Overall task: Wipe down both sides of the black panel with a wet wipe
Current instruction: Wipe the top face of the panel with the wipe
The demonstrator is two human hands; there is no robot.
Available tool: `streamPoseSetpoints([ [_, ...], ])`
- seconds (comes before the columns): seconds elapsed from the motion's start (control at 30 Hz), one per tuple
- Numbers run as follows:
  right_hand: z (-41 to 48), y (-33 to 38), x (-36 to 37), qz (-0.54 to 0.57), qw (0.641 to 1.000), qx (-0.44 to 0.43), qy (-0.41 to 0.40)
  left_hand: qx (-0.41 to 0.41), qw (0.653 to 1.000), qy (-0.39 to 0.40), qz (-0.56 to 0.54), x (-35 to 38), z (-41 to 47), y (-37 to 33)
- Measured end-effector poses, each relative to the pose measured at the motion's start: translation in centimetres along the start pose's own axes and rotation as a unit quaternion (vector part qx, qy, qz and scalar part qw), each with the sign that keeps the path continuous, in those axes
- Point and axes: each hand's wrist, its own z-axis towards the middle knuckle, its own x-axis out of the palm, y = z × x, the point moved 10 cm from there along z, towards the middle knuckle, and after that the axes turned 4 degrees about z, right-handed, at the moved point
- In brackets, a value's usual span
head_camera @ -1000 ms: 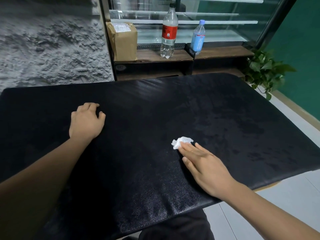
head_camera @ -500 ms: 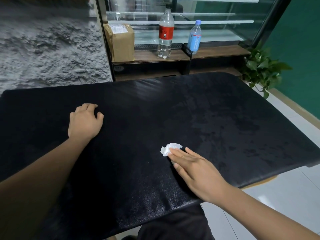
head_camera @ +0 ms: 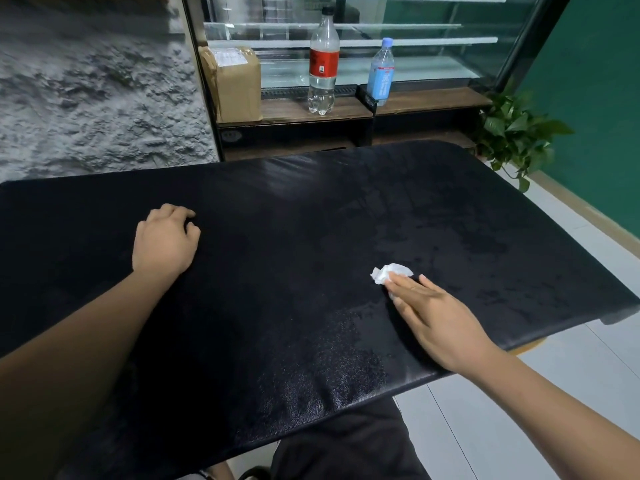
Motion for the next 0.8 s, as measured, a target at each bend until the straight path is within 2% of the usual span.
streamPoseSetpoints([
  [0.27,-0.4,-0.2,0.2,-0.012,0.999,-0.014,-0.026,0.042,0.999,0.025,-0.006,-0.8,-0.6,-2.7],
  [0.57,-0.3,-0.7,0.6,0.004,1.000,0.003,-0.011,0.106,0.985,0.086,-0.109,-1.3,-7.1,-13.0],
  [0.8,-0.4,-0.7,0.7,-0.002,1.000,0.012,-0.003,0.147,0.976,0.116,-0.115,-0.1,-12.6,-19.4],
])
